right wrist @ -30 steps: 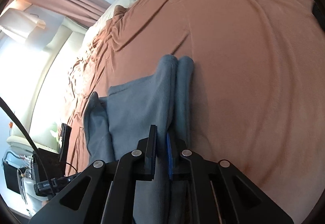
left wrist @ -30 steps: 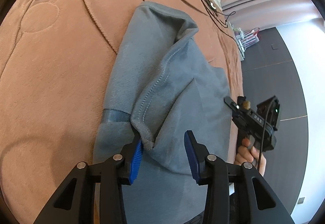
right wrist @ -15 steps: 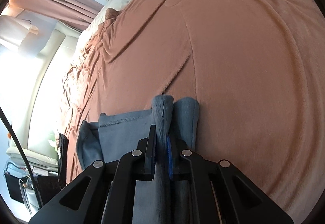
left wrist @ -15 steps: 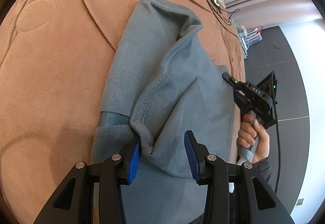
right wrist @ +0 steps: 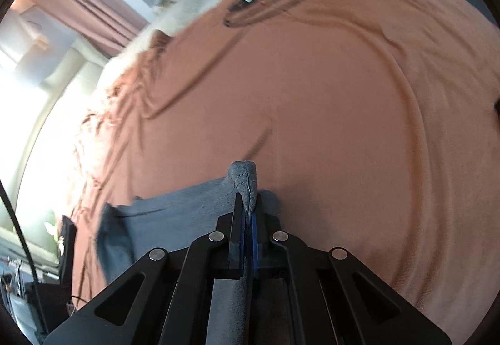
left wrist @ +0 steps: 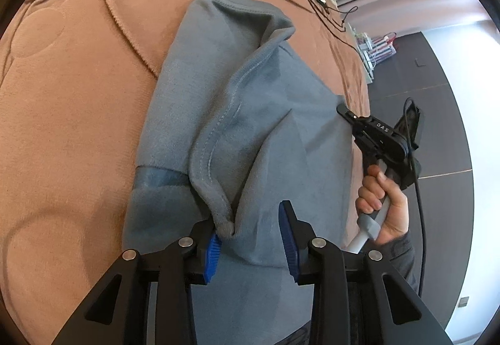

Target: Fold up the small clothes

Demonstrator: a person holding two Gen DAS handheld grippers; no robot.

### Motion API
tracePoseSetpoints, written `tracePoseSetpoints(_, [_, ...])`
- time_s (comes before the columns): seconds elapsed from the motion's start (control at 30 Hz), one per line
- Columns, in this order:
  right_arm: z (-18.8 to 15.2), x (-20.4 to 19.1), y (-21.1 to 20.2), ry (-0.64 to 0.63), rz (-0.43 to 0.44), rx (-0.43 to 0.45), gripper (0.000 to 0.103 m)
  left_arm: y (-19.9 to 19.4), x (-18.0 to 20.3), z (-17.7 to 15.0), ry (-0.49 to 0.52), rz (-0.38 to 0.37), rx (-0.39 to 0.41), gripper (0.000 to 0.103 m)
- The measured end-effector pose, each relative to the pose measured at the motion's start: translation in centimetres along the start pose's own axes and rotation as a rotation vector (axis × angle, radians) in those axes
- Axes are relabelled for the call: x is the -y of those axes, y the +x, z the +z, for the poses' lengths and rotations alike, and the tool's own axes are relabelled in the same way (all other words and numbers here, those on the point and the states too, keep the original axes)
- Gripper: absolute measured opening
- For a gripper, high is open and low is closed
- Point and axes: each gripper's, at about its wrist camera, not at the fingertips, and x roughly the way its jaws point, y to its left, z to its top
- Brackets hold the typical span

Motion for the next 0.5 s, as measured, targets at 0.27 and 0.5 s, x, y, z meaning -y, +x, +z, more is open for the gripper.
tracePoseSetpoints(0.27, [-0.9, -0.8, -1.4, 0.0, 0.082, -0.064, 0.014, 0.6, 0.0, -0.3, 0.016, -0.01, -0.012, 0.028])
tracePoseSetpoints(0.5, [-4.2, 0.0, -4.9, -0.044, 0.112, -0.089, 0.042, -0.3, 3.2, 1.6, 0.08, -0.085, 0.014, 0.009])
